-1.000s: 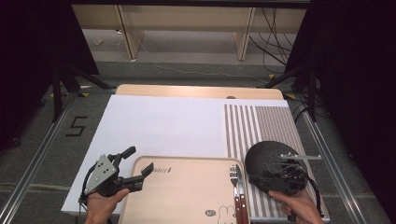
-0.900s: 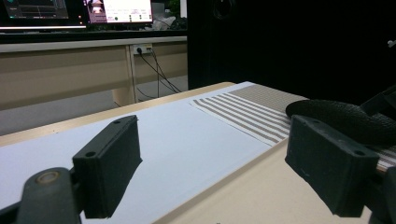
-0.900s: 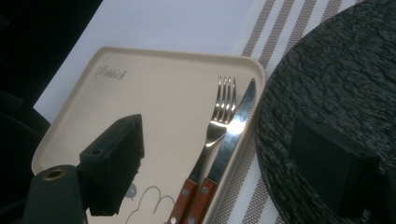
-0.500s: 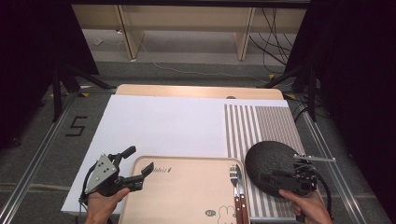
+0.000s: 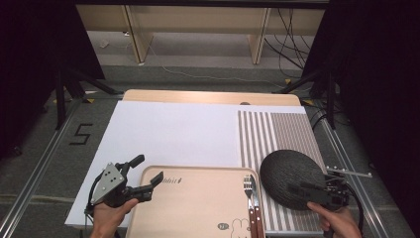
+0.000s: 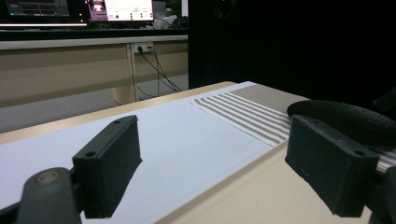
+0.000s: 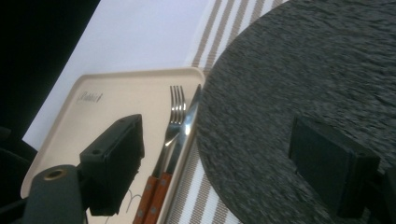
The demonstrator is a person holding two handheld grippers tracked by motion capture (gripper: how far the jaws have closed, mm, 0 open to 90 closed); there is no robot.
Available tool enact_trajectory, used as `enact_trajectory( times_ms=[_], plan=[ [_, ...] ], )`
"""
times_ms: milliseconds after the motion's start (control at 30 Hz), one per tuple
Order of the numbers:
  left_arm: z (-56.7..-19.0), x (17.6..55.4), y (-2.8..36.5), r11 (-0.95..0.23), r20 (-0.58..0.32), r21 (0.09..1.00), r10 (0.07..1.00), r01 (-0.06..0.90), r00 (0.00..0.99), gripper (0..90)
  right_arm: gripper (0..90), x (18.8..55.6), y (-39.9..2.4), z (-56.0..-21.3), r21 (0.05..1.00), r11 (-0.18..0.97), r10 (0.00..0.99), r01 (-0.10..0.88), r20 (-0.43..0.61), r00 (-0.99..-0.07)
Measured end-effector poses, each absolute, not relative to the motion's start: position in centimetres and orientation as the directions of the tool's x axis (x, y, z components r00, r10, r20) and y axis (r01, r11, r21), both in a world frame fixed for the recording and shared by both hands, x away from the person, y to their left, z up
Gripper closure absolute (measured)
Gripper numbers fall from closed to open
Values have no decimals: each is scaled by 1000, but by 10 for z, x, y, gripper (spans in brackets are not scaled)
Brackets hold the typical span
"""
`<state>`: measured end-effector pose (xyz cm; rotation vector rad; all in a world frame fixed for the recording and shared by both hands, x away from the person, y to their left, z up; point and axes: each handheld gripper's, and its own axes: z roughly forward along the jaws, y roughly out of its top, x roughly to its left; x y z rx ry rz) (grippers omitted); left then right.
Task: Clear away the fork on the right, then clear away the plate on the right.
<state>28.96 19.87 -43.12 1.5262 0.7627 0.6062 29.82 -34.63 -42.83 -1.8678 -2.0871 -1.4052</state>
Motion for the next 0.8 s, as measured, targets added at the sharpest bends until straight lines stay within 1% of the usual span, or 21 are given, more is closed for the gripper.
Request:
enact_trajectory(
  times_ms=[167, 233, 533, 567, 600, 700, 800],
  plan=[
    [-431, 290, 198, -21, -59, 993, 764, 116, 643, 169, 192, 294, -356, -428, 570, -145, 787, 809, 562, -254],
    [-432, 289, 198, -20, -60, 993, 764, 117, 642, 169, 193, 294, -359, -431, 586, -150, 798, 797, 548, -252],
    [-431, 288, 198, -16, -64, 993, 762, 116, 645, 169, 193, 288, -370, -432, 572, -182, 800, 800, 560, -218],
    [-431, 288, 198, -15, -64, 993, 762, 117, 644, 169, 193, 288, -372, -433, 581, -186, 799, 792, 559, -222],
    [-431, 288, 198, -14, -64, 993, 763, 115, 643, 168, 193, 287, -373, -432, 572, -196, 801, 797, 562, -206],
    [-431, 288, 198, -17, -61, 993, 764, 115, 643, 169, 192, 287, -378, -433, 572, -200, 802, 795, 561, -202],
    [-432, 289, 197, -11, -64, 994, 761, 111, 646, 169, 193, 286, -383, -434, 563, -215, 809, 798, 561, -178]
  ],
)
